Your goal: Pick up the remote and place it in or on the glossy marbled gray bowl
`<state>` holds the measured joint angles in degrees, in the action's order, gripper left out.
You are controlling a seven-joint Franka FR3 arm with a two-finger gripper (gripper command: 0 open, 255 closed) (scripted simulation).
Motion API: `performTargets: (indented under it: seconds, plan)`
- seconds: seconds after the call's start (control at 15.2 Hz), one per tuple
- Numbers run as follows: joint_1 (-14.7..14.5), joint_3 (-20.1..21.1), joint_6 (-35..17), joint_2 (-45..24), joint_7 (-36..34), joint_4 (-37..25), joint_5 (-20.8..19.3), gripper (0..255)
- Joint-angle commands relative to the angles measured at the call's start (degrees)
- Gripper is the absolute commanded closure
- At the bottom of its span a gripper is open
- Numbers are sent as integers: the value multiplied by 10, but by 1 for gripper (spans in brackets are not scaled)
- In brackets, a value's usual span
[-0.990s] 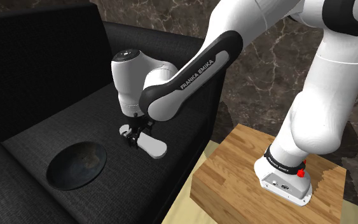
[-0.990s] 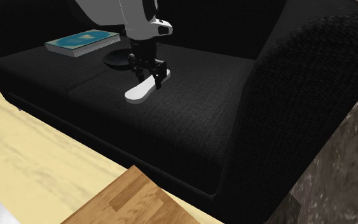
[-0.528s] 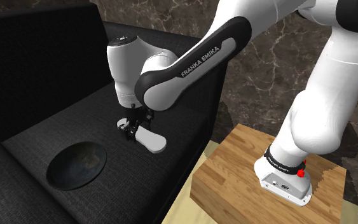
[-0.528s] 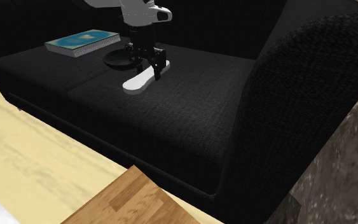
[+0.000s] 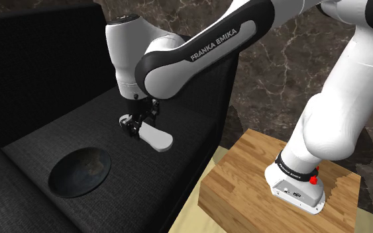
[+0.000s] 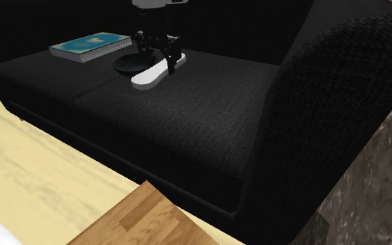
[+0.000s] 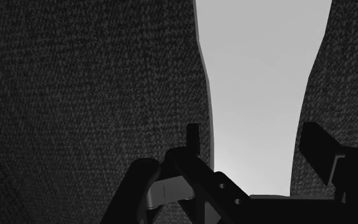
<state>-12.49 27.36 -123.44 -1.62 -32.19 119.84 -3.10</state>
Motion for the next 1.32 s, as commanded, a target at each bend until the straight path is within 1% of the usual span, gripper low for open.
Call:
performTargets:
  seconds: [0.0,0.59,0.79,0.92,1.06,1.25]
  plan:
    - [1,0,15,6,4,-10,4,255]
    - [2,-2,77,28,14,-52,17,255]
    - [-16,15,94,-35,-33,-122,-17,255]
    - [-33,23,109,-78,-62,-174,-42,255]
    - [-54,27,127,-124,-89,-230,-66,255]
    - [-93,28,161,-195,-123,-324,-102,255]
